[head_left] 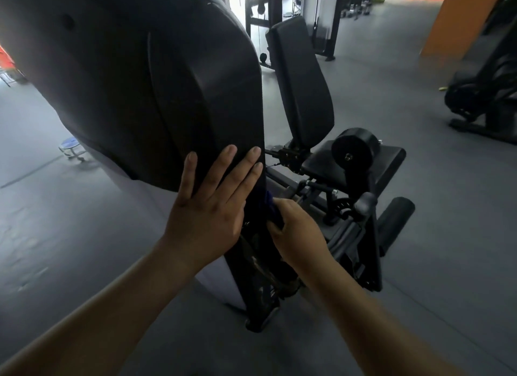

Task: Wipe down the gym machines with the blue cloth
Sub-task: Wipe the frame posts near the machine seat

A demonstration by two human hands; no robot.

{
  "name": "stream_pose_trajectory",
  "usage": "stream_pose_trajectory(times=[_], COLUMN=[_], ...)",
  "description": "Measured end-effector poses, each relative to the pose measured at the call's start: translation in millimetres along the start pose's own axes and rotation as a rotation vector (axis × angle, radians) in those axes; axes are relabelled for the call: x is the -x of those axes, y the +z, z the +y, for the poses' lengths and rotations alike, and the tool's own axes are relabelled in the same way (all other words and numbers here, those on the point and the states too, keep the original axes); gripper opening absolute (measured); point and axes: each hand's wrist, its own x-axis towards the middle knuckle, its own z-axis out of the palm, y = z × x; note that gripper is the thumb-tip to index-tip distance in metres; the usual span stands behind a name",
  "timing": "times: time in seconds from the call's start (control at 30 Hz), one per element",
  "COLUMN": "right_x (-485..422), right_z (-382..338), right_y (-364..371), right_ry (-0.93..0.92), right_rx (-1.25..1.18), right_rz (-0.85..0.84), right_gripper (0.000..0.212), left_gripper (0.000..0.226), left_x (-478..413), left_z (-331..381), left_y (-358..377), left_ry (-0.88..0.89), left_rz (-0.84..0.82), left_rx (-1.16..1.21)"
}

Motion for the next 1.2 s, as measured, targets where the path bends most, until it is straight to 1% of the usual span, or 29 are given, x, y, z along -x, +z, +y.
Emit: stream_pose_trajectory(times=[0.07,0.17,0.23,0.3,0.4,0.47,0.6,0.77,0.83,0.9,0.97,1.03,1.13,1.2], right_x=[-3.4,-11.4,-8.7,-2.7,7.0,2.6,-4.6,21.2,13.5,-2.3,-8.1,1.2,18.3,11.0], right_z=[1.7,-5.5,-3.2,10.5,30.5,27.8,9.7,26.6,24.3,15.2,7.2,5.6,16.5,21.7], right_y=[-2.3,0.8,1.6,-7.6,-22.4,-19.4,3.7,-6.9,-7.8,-3.8,2.0,6.7,8.8,2.2], right_ry=[-0.018,0.023,-0.011,-0.045,-0.011,-0.006,-0.127,-0.215,-0.208,-0.153,-0.165,-0.232,-0.349,-0.316], right_rx=[0.042,0.003,0.001,0.054,0.072,0.042,0.056,0.103,0.11,0.112,0.083,0.082,0.141,0.17], right_rz=[-0.027,-0.021,-0.049,-0.09,-0.102,-0.092,-0.02,-0.031,-0.037,-0.019,0.024,0.045,0.007,0.032], right_gripper=[0.04,0.032,0.033,0.035,0.034,0.034,0.038,0.044,0.042,0.037,0.032,0.035,0.041,0.044], left_gripper=[0.073,0.074,0.074,0.073,0.074,0.076,0.08,0.08,0.077,0.075,0.076,0.077,0.078,0.078], left_x=[5.3,7.7,7.9,7.6,9.3,9.4,12.7,16.1,16.6,17.2,20.2,26.7,39.8,44.4], left_z=[4.2,10.3,13.1,14.7,17.2,22.1,32.1,32.2,32.0,30.6,26.9,22.2,13.9,8.8], left_y=[6.4,13.2,18.2,21.5,26.1,28.6,33.7,37.0,37.3,36.4,34.1,31.6,29.4,28.3], left_ry=[-0.006,-0.03,-0.042,-0.051,-0.067,-0.07,-0.083,-0.074,-0.065,-0.058,-0.048,-0.026,0.014,0.042], left_rz=[0.003,0.016,0.021,0.036,0.03,0.003,-0.032,-0.033,-0.028,-0.025,-0.034,-0.036,-0.031,-0.039], left_rx=[-0.012,-0.004,-0.013,-0.022,-0.034,-0.033,-0.034,-0.052,-0.054,-0.026,-0.018,-0.015,-0.005,0.014])
